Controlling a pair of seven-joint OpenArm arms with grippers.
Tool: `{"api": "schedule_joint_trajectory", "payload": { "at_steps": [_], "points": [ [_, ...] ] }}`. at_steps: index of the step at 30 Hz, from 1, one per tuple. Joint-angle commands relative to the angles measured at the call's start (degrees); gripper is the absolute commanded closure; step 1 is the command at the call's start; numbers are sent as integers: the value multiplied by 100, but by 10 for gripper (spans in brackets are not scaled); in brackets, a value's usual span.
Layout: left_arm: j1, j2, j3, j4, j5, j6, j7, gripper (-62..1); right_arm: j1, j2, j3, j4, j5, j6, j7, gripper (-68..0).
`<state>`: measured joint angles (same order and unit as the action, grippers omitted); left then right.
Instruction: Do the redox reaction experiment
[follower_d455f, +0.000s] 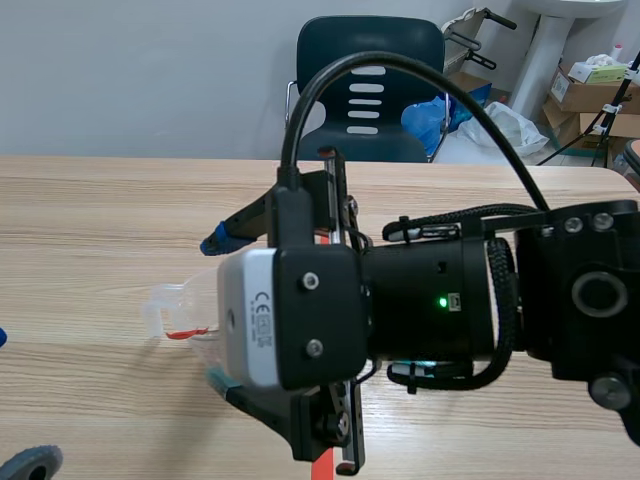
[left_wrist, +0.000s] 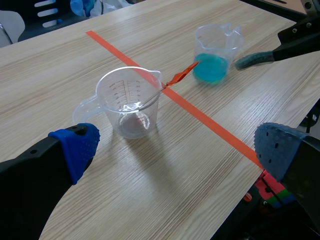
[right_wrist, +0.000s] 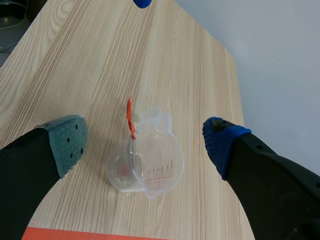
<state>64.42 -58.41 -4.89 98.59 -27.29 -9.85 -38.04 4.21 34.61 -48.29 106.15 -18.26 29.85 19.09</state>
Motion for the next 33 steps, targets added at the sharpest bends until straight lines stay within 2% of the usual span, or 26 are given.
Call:
{"api": "schedule_joint_trajectory", "payload": {
  "at_steps": [1, 15, 28, 33],
  "points": [
    [17, 44, 4, 70, -11, -11, -116, -623, 76, -92, 22, 103, 39, -26, -37, -470],
    [17, 44, 4, 70, -13, -11, -118, -623, 374, -575, 20, -629, 39, -7, -111, -451],
    [17, 44, 4, 70, -13, -11, -120, -623, 520, -925, -391, -1110, -114, 42, -142, -448],
    [17, 44, 4, 70, -13, -11, -120, -623, 549, -964, -391, -1110, -114, 42, -140, -408]
  ]
}}
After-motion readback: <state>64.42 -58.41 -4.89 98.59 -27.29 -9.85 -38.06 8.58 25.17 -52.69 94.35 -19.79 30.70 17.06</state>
